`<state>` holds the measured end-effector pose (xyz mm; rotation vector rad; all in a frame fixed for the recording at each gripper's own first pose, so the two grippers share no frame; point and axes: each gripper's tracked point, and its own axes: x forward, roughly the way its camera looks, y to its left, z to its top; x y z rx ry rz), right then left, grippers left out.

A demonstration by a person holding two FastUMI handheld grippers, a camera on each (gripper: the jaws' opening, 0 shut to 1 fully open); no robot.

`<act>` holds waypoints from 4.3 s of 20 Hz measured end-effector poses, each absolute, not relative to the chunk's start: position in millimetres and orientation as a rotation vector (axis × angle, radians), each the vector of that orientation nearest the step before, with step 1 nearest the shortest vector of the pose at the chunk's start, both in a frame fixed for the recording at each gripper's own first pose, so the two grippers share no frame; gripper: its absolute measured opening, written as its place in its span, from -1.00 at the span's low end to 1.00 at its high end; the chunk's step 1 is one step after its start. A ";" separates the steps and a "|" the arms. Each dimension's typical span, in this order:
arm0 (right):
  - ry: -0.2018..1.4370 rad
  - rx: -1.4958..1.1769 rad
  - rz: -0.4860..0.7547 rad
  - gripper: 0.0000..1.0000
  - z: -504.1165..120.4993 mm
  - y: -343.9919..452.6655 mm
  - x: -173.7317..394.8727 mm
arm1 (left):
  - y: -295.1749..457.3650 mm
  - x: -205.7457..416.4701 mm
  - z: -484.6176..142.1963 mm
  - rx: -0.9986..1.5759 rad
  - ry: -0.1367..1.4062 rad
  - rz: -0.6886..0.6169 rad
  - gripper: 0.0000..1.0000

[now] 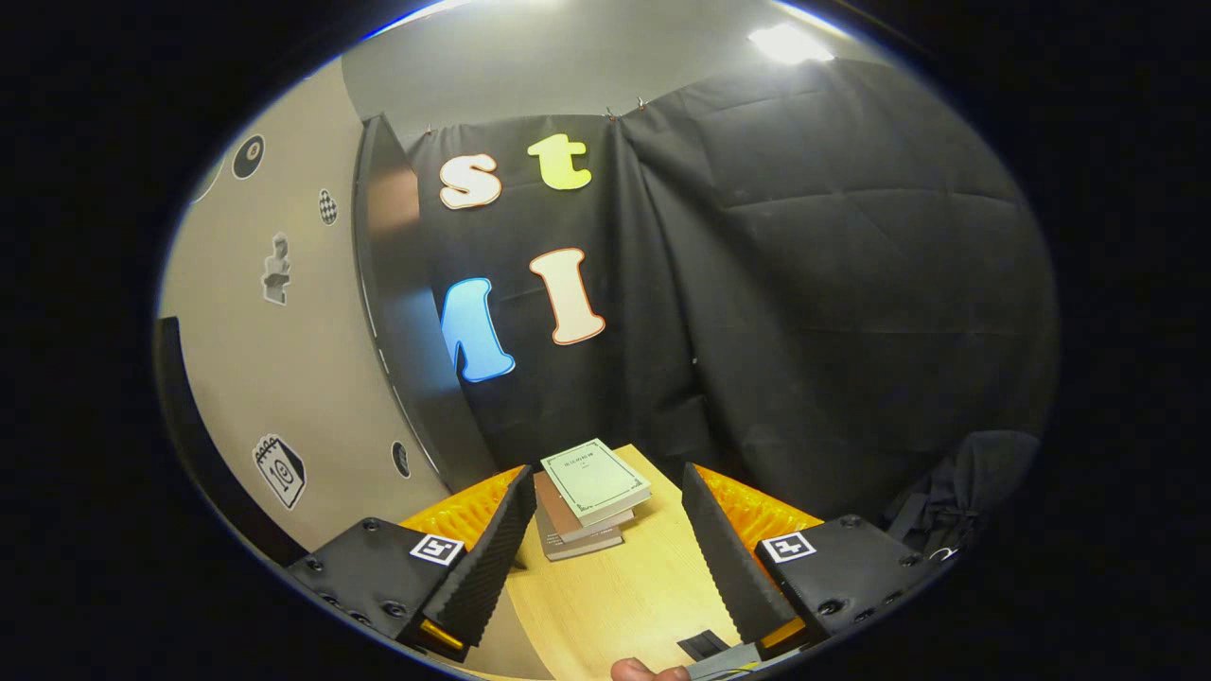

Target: Open the cabinet door with the right hand, grasp the bottle in the cabinet with the left hand and place it on the coaster, then close the cabinet door with the right hand.

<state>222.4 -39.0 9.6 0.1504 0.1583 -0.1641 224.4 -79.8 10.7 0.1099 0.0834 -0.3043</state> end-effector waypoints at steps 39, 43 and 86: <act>0.273 0.157 -0.327 0.97 -26.8 -47.5 125.5 | 49.2 116.9 -348.5 0.171 0.200 -0.029 0.36; 0.268 0.100 -0.305 0.87 -21.3 -41.7 129.2 | 54.7 110.3 -351.2 0.159 0.211 -0.029 0.53; 0.078 0.084 0.075 0.97 65.6 -3.4 170.6 | -111.1 42.8 10.8 0.078 -0.019 -0.059 0.67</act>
